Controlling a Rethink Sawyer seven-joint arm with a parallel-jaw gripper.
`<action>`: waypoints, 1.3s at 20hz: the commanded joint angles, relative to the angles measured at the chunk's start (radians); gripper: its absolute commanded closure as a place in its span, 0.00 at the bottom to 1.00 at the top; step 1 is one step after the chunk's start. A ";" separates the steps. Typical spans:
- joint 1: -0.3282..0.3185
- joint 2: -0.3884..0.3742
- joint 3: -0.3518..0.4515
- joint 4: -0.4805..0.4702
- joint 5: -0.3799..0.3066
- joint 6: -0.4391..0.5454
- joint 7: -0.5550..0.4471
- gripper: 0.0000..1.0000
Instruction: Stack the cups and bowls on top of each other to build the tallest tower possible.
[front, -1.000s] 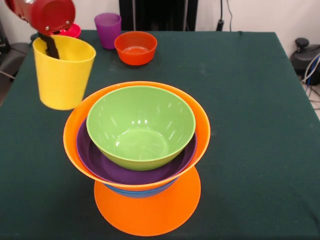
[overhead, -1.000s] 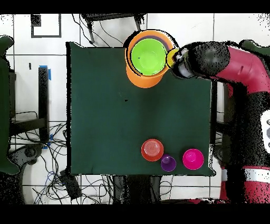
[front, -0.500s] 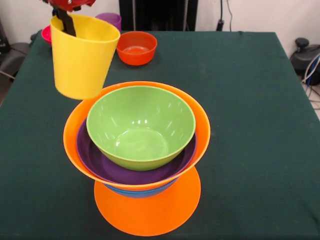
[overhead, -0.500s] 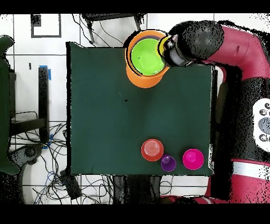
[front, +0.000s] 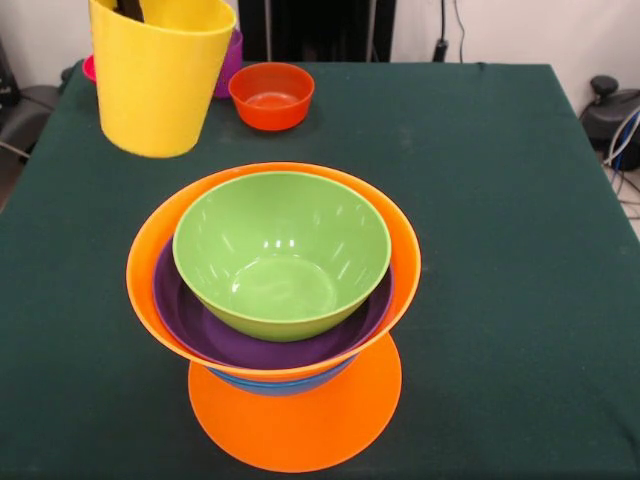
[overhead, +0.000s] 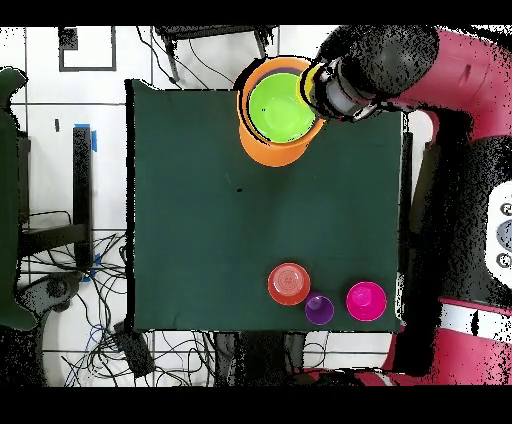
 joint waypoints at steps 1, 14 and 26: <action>0.092 0.077 -0.015 -0.028 -0.024 0.050 0.054 1.00; 0.144 0.137 -0.059 -0.038 -0.027 -0.095 0.118 1.00; 0.142 0.177 -0.091 0.009 -0.008 -0.237 0.100 1.00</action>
